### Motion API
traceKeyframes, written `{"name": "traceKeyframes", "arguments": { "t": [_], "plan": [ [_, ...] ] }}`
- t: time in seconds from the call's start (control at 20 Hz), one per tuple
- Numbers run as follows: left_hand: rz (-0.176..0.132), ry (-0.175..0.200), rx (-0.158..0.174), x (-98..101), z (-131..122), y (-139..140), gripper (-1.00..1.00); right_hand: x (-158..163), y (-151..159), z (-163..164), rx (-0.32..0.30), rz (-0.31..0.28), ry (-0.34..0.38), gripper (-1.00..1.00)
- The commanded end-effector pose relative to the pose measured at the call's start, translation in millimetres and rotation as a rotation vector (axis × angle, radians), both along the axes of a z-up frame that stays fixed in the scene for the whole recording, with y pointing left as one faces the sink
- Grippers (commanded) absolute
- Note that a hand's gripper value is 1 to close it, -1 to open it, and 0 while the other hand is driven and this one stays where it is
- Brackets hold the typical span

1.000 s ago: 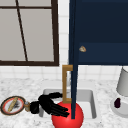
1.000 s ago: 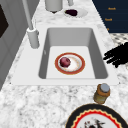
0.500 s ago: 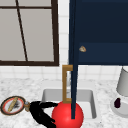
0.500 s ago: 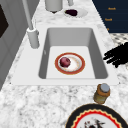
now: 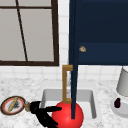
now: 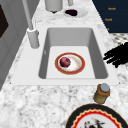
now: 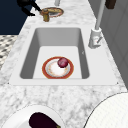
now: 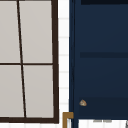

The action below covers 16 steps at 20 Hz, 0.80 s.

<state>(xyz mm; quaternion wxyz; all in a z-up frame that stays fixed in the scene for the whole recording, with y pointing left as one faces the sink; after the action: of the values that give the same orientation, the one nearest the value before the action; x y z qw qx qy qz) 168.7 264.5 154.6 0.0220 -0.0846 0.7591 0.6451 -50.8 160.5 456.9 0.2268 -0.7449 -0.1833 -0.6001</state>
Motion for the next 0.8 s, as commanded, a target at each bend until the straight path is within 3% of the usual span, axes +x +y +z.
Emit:
{"name": "traceKeyframes", "arguments": {
  "t": [0.0,0.25,0.5,0.7,0.75],
  "plan": [
    [0.0,0.0,0.0,0.0,0.0,0.0,0.0,7.1,-12.8,-12.8,0.002,0.06,0.023,-1.0],
    [0.0,0.0,0.0,0.0,0.0,0.0,0.0,8.2,-25.8,-39.9,-0.006,0.124,0.093,-1.0],
    [0.0,0.0,0.0,0.0,0.0,0.0,0.0,10.2,-34.8,-50.0,-0.057,0.154,0.185,-1.0],
    [0.0,0.0,0.0,0.0,0.0,0.0,0.0,10.7,-42.0,-60.8,-0.095,0.185,0.237,-1.0],
    [0.0,0.0,0.0,0.0,0.0,0.0,0.0,15.3,-46.2,-64.1,-0.101,0.208,0.219,-1.0]
  ]
}}
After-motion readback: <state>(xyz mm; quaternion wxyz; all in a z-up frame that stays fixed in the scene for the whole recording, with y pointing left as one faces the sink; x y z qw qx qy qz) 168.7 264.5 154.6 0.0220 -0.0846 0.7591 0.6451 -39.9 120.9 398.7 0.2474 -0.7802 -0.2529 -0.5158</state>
